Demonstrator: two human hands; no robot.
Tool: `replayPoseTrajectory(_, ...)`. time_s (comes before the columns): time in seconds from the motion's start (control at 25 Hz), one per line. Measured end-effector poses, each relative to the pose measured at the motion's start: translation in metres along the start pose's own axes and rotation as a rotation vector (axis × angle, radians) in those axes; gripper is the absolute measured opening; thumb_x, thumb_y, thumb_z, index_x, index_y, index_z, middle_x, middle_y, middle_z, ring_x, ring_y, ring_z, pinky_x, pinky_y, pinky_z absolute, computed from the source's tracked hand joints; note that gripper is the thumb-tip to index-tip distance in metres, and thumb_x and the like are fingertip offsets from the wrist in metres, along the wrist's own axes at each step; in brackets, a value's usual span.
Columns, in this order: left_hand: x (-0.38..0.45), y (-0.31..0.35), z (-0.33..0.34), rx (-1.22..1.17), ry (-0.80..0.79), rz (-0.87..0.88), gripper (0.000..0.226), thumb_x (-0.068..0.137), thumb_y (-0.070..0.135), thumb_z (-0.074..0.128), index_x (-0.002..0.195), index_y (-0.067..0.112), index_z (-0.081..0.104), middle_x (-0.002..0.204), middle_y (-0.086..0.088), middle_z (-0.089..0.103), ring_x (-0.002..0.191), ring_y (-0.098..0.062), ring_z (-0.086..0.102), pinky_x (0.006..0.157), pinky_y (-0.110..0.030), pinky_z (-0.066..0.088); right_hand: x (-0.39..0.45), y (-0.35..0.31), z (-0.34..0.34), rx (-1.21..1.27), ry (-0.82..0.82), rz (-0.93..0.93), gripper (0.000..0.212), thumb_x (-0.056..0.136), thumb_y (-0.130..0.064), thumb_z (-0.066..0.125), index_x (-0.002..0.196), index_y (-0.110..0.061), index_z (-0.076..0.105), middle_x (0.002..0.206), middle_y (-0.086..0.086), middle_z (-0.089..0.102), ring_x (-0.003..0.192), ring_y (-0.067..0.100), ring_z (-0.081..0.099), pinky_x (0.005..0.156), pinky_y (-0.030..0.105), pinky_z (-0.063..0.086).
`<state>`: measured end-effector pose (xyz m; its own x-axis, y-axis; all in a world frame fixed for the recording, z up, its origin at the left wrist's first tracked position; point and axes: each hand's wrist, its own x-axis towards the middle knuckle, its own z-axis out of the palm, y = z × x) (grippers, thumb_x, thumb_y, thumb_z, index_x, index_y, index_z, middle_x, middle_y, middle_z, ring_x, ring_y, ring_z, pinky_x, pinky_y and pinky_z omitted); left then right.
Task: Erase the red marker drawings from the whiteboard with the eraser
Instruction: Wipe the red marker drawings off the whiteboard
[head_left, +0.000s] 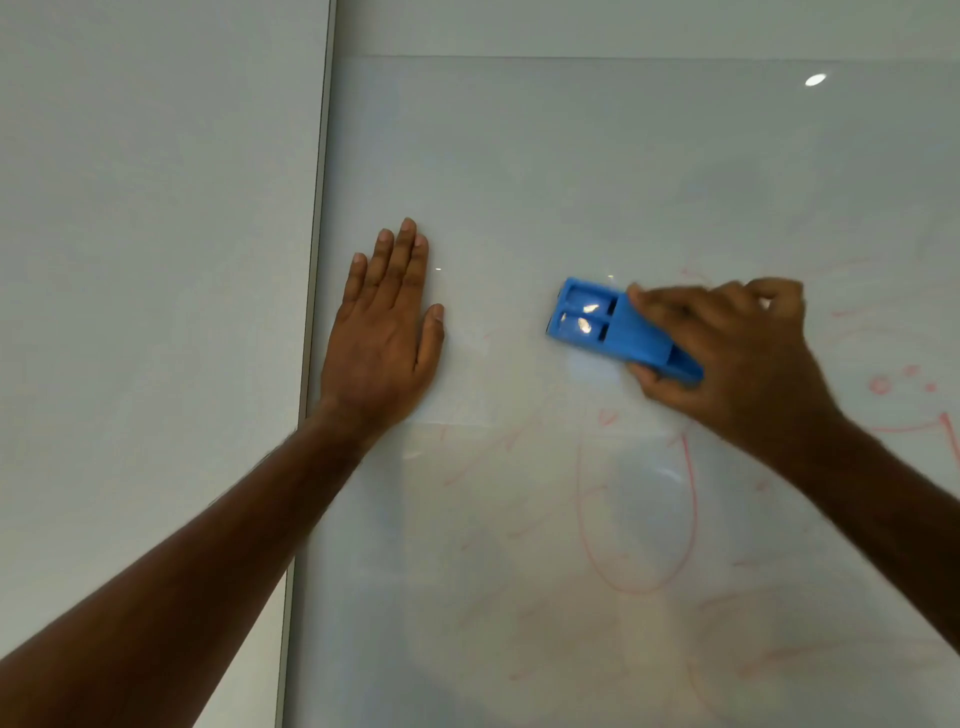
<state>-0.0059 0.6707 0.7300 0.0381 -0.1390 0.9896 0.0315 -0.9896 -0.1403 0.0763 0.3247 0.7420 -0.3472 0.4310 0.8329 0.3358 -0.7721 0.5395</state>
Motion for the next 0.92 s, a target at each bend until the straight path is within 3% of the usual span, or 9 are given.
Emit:
replayPoseTrajectory(0.2,0.001,-0.002,0.002,-0.02,0.015,0.014,0.063,0.115,0.028,0.032,0.172,0.003,0.022,0.182,-0.012,0.018,0.17,-0.028,0.013,0.139,-0.046,0.009,0.037,-0.019,0.014,0.101,0.0,0.182,0.062,0.096,-0.052,0.063,0.149,-0.021,0.054,0.128,0.001,0.066,0.102,0.03,0.058,0.092,0.047,0.031)
replayPoseTrajectory(0.44,0.001,-0.007,0.002,-0.053,0.042,0.024,0.06,0.115,0.024,0.033,0.171,0.003,0.027,0.18,-0.013,0.024,0.169,-0.028,0.017,0.138,-0.037,0.006,0.017,-0.095,0.019,0.116,-0.025,0.002,0.06,0.098,-0.05,0.06,0.149,-0.02,0.054,0.129,-0.001,0.065,0.095,0.027,0.06,0.09,0.047,0.038)
replayPoseTrajectory(0.64,0.0,-0.006,0.001,-0.028,0.041,0.03,0.061,0.115,0.024,0.034,0.171,0.003,0.027,0.18,-0.013,0.023,0.169,-0.029,0.017,0.138,-0.037,0.004,-0.022,-0.064,0.005,0.067,-0.028,-0.144,0.052,0.101,-0.046,0.058,0.146,-0.019,0.059,0.128,-0.002,0.068,0.09,0.027,0.062,0.09,0.05,0.042)
replayPoseTrajectory(0.92,0.0,-0.004,0.0,-0.04,0.023,0.028,0.062,0.115,0.024,0.032,0.172,0.003,0.025,0.181,-0.013,0.021,0.169,-0.029,0.015,0.139,-0.041,0.006,0.022,-0.028,0.006,0.085,-0.054,0.101,0.065,0.098,-0.059,0.059,0.151,-0.022,0.052,0.131,-0.001,0.065,0.102,0.029,0.059,0.092,0.05,0.037)
